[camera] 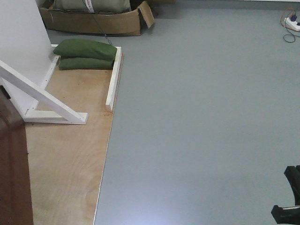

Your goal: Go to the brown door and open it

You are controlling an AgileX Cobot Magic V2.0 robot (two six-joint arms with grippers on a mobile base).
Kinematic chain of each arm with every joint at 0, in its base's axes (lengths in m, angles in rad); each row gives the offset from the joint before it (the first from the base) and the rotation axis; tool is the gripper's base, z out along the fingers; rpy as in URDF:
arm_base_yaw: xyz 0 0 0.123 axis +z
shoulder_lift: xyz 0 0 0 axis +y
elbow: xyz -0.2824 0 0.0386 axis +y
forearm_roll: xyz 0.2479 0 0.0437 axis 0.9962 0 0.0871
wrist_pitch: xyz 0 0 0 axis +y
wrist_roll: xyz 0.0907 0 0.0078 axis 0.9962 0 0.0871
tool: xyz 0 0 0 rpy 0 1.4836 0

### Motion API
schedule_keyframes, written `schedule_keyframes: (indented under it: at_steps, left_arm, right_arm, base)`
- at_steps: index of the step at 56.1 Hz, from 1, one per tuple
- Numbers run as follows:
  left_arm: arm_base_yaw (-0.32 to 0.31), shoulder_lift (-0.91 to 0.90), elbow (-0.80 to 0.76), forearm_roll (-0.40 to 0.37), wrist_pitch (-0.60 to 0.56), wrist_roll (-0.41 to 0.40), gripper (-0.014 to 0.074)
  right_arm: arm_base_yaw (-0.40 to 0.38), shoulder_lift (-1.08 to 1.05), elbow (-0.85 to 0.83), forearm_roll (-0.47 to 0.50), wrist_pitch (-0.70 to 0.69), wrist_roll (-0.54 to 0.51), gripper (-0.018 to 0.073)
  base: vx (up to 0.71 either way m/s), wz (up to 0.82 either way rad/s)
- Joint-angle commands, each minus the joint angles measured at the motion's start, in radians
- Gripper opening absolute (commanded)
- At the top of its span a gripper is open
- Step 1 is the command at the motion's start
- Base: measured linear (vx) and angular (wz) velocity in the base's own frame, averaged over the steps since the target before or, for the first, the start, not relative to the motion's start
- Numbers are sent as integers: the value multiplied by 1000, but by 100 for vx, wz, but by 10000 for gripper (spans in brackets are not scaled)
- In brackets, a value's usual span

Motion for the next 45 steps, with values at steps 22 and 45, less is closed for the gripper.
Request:
schedule_keyframes:
  at_steps: [22,45]
  left_arm:
    - [2,86,-107,-578,-375,20,-3]
    - [2,220,-260,-777,-375,20,-3]
  right_arm:
    - [-2,-6,3,-7,-76,-9,0]
    - [-2,-6,3,-7,-76,-9,0]
  base:
    - [0,0]
    - [0,0]
